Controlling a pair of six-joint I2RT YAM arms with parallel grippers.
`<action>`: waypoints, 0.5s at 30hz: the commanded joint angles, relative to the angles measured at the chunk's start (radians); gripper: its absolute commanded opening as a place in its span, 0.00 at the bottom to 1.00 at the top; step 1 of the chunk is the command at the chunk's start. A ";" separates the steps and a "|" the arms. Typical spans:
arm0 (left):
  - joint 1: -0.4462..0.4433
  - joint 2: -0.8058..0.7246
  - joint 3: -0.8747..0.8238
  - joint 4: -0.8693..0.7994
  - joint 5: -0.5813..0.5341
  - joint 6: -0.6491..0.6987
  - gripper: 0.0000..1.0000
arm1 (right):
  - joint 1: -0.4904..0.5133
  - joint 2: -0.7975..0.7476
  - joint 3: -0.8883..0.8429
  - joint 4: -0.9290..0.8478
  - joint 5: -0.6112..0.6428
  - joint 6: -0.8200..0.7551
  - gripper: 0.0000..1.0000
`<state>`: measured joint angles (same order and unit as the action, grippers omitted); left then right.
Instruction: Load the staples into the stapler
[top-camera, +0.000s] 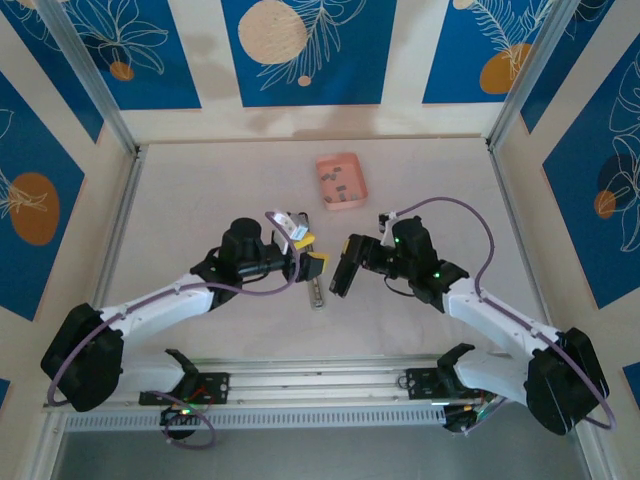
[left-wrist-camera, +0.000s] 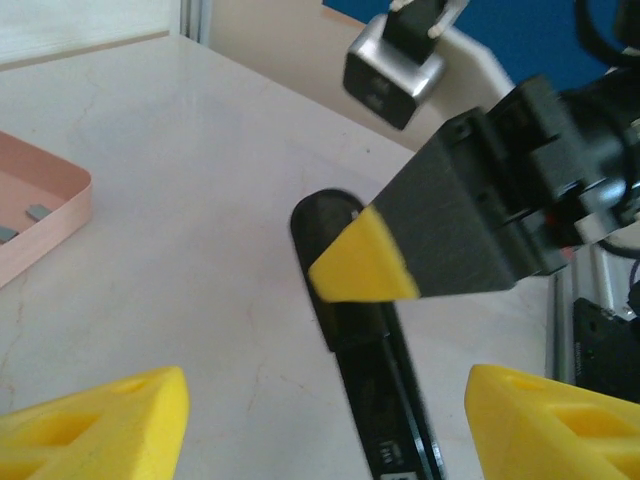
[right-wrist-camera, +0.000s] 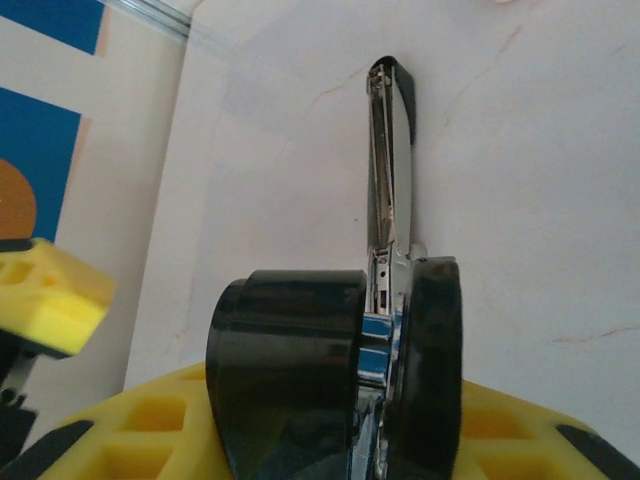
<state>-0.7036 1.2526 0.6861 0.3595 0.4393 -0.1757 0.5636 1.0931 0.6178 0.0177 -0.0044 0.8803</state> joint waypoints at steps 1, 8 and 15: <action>-0.009 0.012 0.017 0.031 0.043 -0.031 0.73 | 0.031 0.018 0.076 0.098 0.021 0.034 0.31; -0.009 0.038 0.027 0.012 0.057 -0.051 0.70 | 0.076 0.065 0.118 0.137 0.025 0.052 0.31; -0.010 0.038 0.023 -0.004 0.039 -0.050 0.67 | 0.081 0.077 0.139 0.161 0.050 0.116 0.30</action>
<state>-0.7036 1.2888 0.6861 0.3584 0.4709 -0.2123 0.6395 1.1755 0.7055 0.0948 0.0261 0.9413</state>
